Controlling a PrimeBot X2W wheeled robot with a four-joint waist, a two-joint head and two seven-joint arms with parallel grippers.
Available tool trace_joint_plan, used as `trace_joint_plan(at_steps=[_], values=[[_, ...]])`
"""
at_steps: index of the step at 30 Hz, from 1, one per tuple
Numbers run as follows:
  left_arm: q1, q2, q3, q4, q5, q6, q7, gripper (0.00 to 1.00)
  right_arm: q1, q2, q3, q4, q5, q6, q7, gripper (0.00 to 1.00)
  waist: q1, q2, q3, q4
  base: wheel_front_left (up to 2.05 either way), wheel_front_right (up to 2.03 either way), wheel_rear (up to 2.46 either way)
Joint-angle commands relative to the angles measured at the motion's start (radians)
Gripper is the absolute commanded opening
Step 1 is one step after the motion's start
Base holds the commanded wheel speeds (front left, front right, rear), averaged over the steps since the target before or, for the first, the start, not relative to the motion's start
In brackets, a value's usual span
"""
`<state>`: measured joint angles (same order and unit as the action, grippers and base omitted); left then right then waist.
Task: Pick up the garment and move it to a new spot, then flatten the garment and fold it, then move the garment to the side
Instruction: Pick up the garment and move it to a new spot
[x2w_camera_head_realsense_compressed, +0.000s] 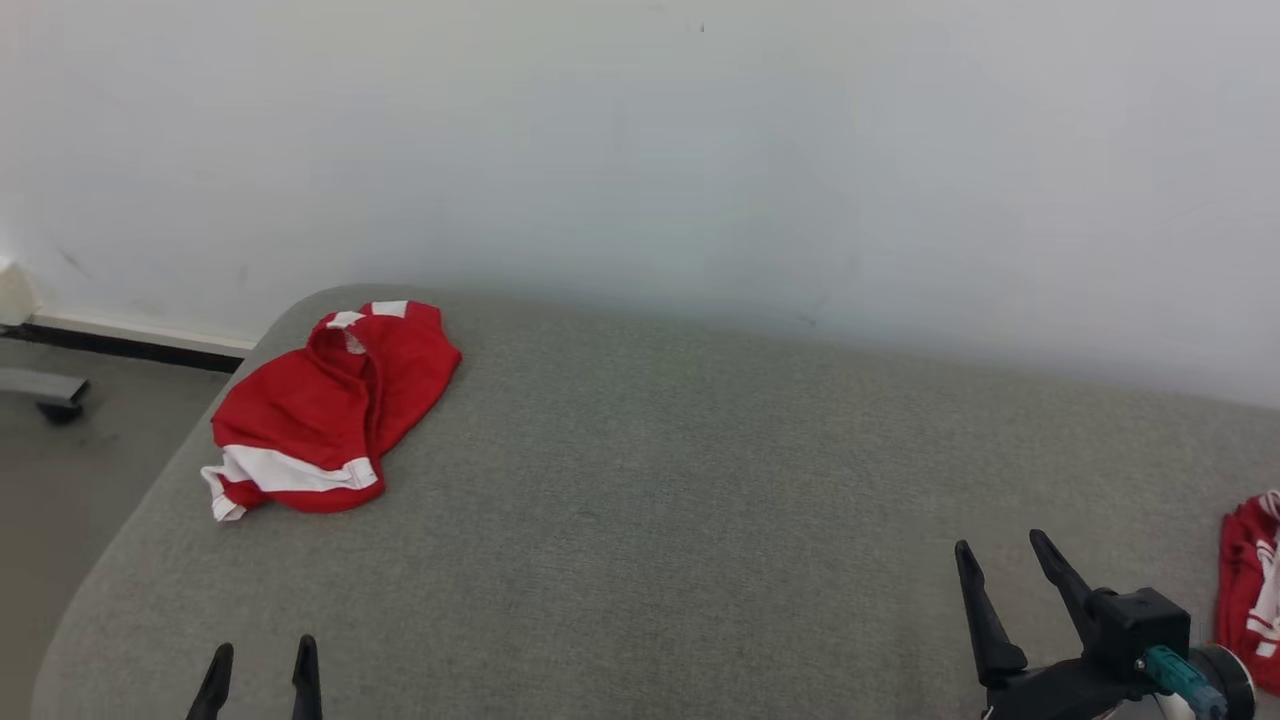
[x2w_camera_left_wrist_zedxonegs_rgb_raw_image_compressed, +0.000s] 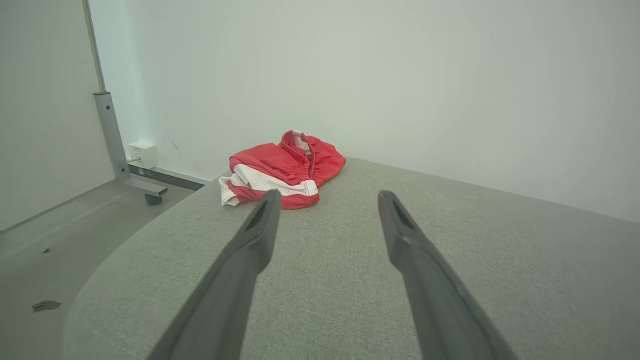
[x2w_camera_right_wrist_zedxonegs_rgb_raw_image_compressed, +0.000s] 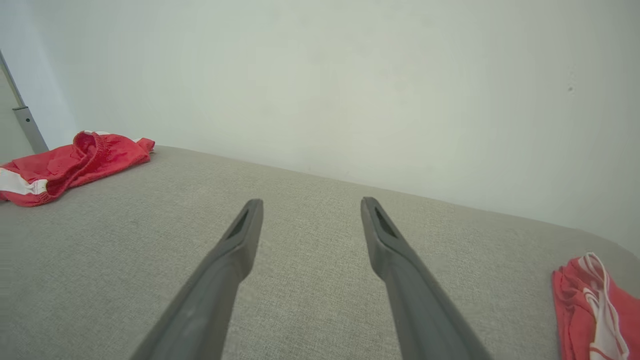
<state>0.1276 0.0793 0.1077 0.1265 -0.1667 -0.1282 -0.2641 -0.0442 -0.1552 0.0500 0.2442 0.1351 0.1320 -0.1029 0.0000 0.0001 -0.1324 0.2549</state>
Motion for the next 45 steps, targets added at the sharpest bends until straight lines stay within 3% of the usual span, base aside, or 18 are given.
trace_joint_plan(at_steps=[1,12,23,31,40,45], values=[[0.010,0.007,0.005,-0.003,0.005,-0.001,0.000,1.00,-0.011,0.006,0.004,0.003,0.006,-0.003,-0.005,1.00,0.0000,-0.0001,-0.003,0.065,0.00,0.00,0.00],[0.018,0.015,0.022,-0.010,0.005,0.001,0.000,1.00,-0.012,0.024,0.009,0.022,0.005,-0.003,-0.013,1.00,0.0000,-0.0001,-0.005,0.125,0.00,0.00,0.00],[-0.120,0.053,0.054,0.069,-0.015,0.028,0.035,1.00,-0.005,0.015,0.021,0.004,0.004,-0.003,-0.001,1.00,0.0000,-0.0001,0.052,0.108,0.00,0.00,0.00],[-0.415,0.090,0.111,0.246,-0.069,0.101,0.156,1.00,-0.078,-0.040,0.075,-0.088,-0.007,-0.003,0.053,1.00,0.0000,-0.0001,0.241,0.015,0.00,0.00,0.00],[-0.697,0.162,0.113,0.430,-0.095,0.106,0.220,1.00,-0.213,-0.102,0.146,-0.177,0.000,-0.003,0.097,1.00,0.0000,-0.0001,0.475,-0.101,0.00,0.00,0.00],[-0.901,0.193,0.243,0.530,-0.270,0.104,0.322,1.00,-0.274,-0.124,0.169,-0.241,-0.005,-0.003,0.112,1.00,0.0000,-0.0001,0.618,-0.177,0.00,0.00,0.00]])
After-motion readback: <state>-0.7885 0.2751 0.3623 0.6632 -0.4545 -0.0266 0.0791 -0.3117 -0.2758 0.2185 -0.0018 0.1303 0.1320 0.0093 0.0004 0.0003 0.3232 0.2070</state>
